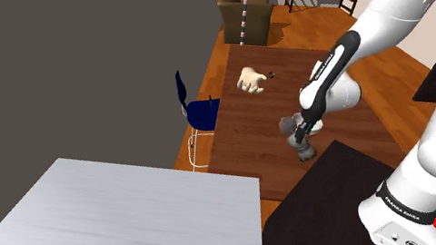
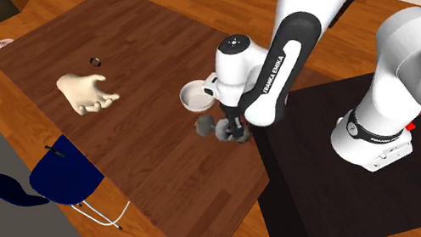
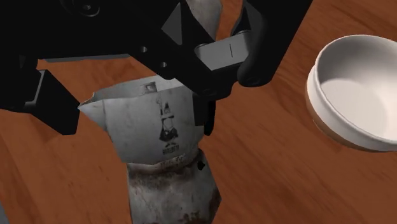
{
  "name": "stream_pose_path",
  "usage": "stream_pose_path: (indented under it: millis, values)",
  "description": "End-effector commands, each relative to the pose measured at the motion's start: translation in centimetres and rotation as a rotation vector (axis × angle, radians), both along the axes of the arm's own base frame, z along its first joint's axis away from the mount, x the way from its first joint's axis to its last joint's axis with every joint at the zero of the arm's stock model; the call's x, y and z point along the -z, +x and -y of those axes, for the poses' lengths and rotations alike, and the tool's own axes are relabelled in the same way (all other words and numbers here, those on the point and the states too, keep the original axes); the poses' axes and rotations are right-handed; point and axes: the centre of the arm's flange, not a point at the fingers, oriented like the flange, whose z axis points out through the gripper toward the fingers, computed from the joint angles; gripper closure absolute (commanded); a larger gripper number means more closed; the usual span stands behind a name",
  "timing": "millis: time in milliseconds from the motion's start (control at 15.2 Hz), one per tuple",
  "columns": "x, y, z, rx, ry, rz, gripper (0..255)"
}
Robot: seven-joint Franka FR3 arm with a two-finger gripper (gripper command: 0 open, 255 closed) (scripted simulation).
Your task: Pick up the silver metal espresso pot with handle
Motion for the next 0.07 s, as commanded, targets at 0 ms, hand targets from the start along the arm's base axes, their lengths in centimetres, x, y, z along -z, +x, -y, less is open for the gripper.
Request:
stream_pose_path:
  millis: [0]
  values:
    - [-0.3, -0.06, 0.09, 0.0, 0.0, 0.0, 255]
